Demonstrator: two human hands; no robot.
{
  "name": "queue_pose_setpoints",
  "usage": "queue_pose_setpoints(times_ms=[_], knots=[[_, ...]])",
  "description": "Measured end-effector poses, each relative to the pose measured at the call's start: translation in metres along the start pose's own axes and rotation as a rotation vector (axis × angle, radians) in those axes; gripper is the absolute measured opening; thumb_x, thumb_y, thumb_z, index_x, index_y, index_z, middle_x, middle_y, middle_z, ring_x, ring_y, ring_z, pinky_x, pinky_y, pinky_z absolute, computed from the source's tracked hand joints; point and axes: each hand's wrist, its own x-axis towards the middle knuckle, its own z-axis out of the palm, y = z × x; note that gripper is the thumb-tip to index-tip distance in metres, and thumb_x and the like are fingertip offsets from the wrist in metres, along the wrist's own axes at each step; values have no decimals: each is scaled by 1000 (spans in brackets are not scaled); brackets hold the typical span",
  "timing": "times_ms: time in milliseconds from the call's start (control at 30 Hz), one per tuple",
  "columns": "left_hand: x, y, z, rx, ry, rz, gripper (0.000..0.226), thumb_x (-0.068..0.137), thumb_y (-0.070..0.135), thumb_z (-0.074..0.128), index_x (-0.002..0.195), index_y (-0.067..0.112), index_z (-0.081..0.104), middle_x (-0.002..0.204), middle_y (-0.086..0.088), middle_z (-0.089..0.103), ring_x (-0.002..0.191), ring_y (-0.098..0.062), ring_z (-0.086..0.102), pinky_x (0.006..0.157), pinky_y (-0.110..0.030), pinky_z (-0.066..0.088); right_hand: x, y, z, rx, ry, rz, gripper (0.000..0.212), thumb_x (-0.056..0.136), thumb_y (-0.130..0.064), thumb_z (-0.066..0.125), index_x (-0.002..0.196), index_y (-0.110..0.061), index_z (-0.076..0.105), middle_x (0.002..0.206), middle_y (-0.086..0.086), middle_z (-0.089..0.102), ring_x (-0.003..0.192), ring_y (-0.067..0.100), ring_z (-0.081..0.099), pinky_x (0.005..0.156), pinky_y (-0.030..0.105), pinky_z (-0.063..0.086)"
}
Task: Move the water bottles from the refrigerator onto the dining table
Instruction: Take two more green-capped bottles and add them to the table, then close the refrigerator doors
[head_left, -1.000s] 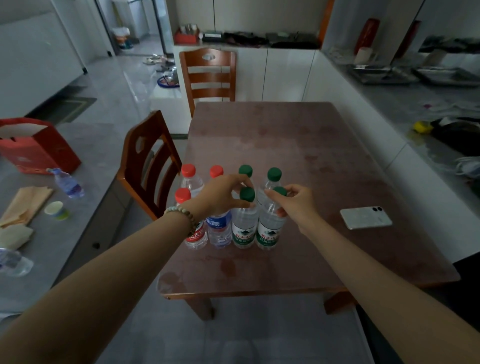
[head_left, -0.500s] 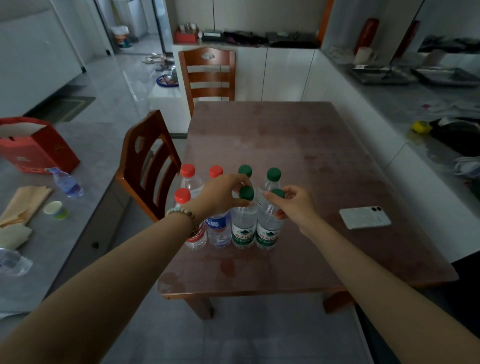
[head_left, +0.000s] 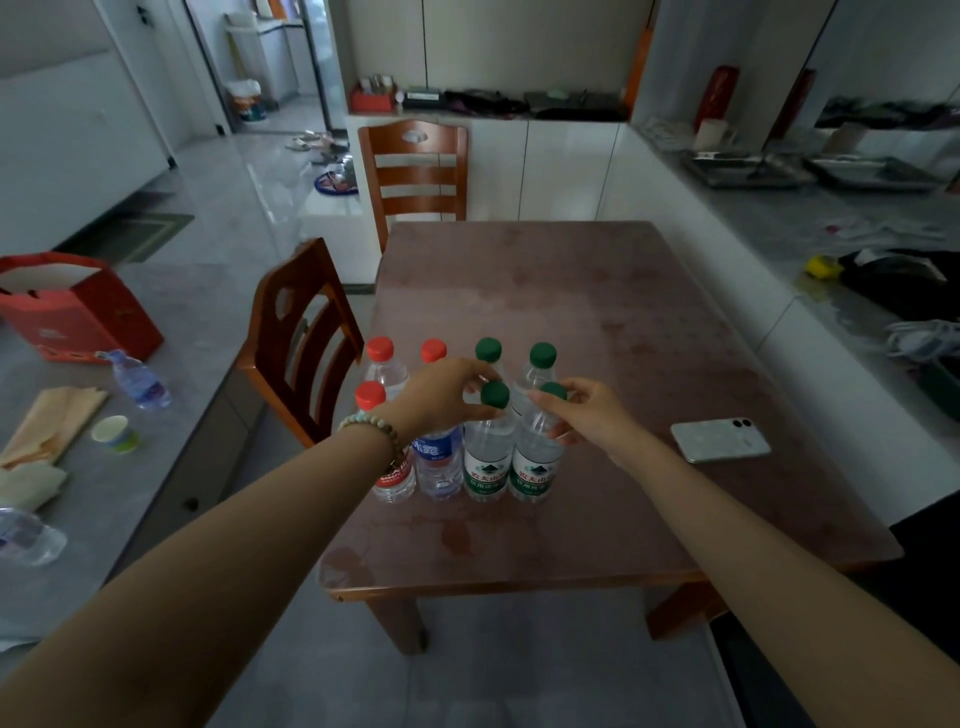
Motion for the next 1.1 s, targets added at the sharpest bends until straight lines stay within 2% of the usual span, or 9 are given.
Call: queue_pose_setpoints(times_ms=[167,267,333,500,600,733,833,967,1100], knots=[[-2,5,-2,-69,65,16,43,87,39,61,125,19,54,125,-1,62,114,-16,56,97,-30,44,-6,2,-8,-11,14,17,45,85,-35,67,120,-9,58,81,8,65,64,18,62,55,27,52],[4,20,-12,-104,104,64,43,91,39,55,128,19,51,129,-1,58,114,-16,56,97,-32,46,-20,-4,-26,-22,104,10,46,90,-38,58,127,-12,54,109,9,64,84,18,62,62,25,50],[10,37,-20,-123,135,108,43,92,40,52,130,19,50,131,-1,56,115,-17,55,96,-34,46,-34,-7,-44,-18,192,-4,48,90,-41,57,130,-15,52,125,8,59,102,19,58,75,28,46],[18,98,-28,-185,193,358,48,95,39,48,138,17,44,139,-5,50,126,-23,47,102,-32,36,-106,-31,-92,-102,412,-74,59,89,-44,56,141,-23,38,145,1,42,130,17,44,92,26,39],[8,137,-30,-209,203,528,54,95,40,46,143,18,35,145,-6,43,133,-24,39,108,-34,29,-177,-51,-108,-267,625,-122,66,89,-52,52,146,-30,29,154,-8,26,140,13,27,102,26,29],[-26,186,-28,-279,169,760,59,95,46,41,147,20,28,151,-3,35,139,-21,30,113,-34,22,-290,-71,-106,-430,941,-116,69,87,-56,50,147,-36,22,158,-12,11,145,12,12,113,32,18],[-66,234,-28,-348,128,935,59,96,46,39,148,21,24,155,-1,27,143,-18,23,117,-34,16,-385,-86,-92,-581,1170,-23,72,85,-59,49,147,-37,19,159,-14,5,146,9,3,118,36,11],[-134,308,-31,-465,61,1144,63,94,51,33,149,21,23,155,1,28,143,-18,24,116,-44,23,-506,-119,-58,-801,1436,132,73,86,-58,48,149,-35,17,159,-13,1,146,8,-5,120,38,5],[-224,378,-33,-583,-46,1359,58,98,47,30,150,25,17,157,7,20,145,-13,16,119,-40,12,-607,-157,-15,-1077,1651,249,73,87,-56,47,149,-31,17,160,-7,3,146,11,-4,120,39,5]])
